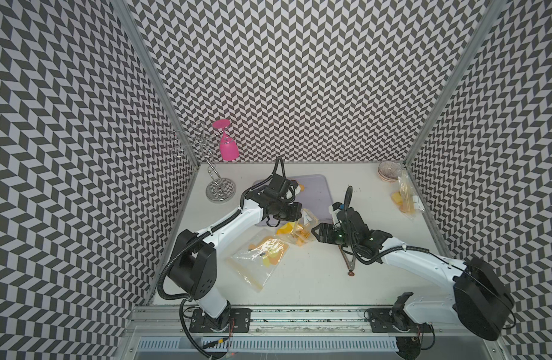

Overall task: Put the cookies into a resealable bag to prevent moisture
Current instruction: Close the ziploc bag at the center of the board.

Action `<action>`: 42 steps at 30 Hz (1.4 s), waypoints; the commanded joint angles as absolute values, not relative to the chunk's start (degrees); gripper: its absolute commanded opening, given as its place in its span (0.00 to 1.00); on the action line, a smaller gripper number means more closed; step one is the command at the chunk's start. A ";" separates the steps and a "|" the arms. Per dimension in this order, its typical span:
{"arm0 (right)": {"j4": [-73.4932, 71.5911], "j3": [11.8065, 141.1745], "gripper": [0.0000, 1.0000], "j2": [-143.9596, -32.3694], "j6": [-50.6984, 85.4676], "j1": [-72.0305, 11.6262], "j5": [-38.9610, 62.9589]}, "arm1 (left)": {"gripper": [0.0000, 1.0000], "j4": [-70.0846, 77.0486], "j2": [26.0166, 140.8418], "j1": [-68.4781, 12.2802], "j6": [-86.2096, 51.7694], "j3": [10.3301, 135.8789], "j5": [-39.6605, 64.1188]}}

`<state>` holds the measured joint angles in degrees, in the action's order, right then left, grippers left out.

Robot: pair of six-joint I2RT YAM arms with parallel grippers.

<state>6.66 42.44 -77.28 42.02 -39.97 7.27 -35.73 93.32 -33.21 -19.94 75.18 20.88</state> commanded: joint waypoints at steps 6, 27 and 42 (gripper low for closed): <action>3.17 45.81 0.47 -82.26 41.38 -40.21 8.86 | 0.00 -32.30 90.13 -33.28 -18.02 72.87 24.88; 15.48 46.41 0.00 -62.27 52.79 -36.45 7.77 | 0.37 -29.45 84.00 -36.33 -13.44 71.46 25.51; 10.58 51.93 0.00 -73.97 51.21 -22.64 21.76 | 0.88 1.55 60.15 -44.27 -16.11 46.33 6.14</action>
<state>14.44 49.34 -72.07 51.62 -24.08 17.23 -10.31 64.20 -40.77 -17.65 50.96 14.00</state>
